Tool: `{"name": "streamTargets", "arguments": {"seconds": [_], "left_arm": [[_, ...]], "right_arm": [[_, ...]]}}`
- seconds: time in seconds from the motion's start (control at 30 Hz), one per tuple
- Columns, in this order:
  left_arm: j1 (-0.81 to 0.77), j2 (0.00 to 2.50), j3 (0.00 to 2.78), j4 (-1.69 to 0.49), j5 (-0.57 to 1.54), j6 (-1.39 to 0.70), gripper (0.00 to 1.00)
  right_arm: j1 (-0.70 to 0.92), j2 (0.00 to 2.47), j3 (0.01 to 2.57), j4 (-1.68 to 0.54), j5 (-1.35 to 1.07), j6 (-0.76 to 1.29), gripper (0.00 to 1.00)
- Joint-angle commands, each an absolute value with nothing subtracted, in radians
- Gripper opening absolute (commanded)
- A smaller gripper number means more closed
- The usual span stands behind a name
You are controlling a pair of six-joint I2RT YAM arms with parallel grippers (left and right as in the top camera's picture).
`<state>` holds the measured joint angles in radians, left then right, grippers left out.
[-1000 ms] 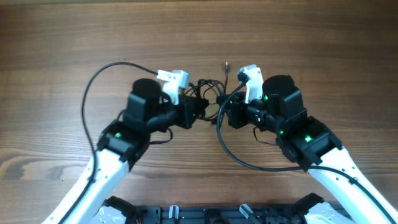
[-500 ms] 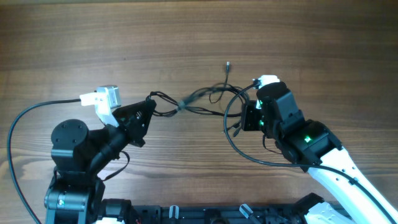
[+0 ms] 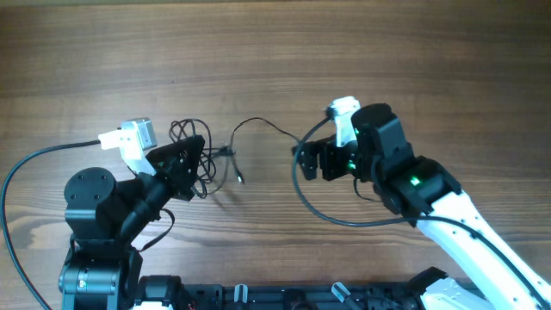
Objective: Untangle cables
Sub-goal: 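Pull the grippers apart outward, stretching the cables across the table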
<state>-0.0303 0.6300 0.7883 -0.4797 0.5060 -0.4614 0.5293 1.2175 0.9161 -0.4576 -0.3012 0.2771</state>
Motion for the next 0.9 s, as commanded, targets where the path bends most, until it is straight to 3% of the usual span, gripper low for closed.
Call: {"name": "streamTargets", "arguments": {"seconds": [0.0,0.13,0.33,0.5,0.87], "left_arm": [[-0.021,0.623,0.791,-0.47,0.519,-0.453,0.04],[-0.021,0.634,0.791,-0.41,0.266,-0.453,0.04],[-0.021,0.635,0.791,-0.317,0.476,-0.612,0.04],[-0.021,0.635,0.791,-0.131,0.67,-0.783,0.04],[-0.021,0.635,0.791,-0.153,0.793,-0.827,0.04]], "right_arm": [[0.53,1.278,0.924,-0.374,-0.702,0.105,1.0],[0.538,1.329,0.924,-0.337,-0.986,-0.021,1.0],[0.654,1.336,0.924,-0.192,-1.057,-0.047,0.98],[0.714,1.336,0.924,-0.091,-0.743,0.15,0.93],[0.713,1.336,0.924,-0.033,-0.394,0.324,0.84]]}}
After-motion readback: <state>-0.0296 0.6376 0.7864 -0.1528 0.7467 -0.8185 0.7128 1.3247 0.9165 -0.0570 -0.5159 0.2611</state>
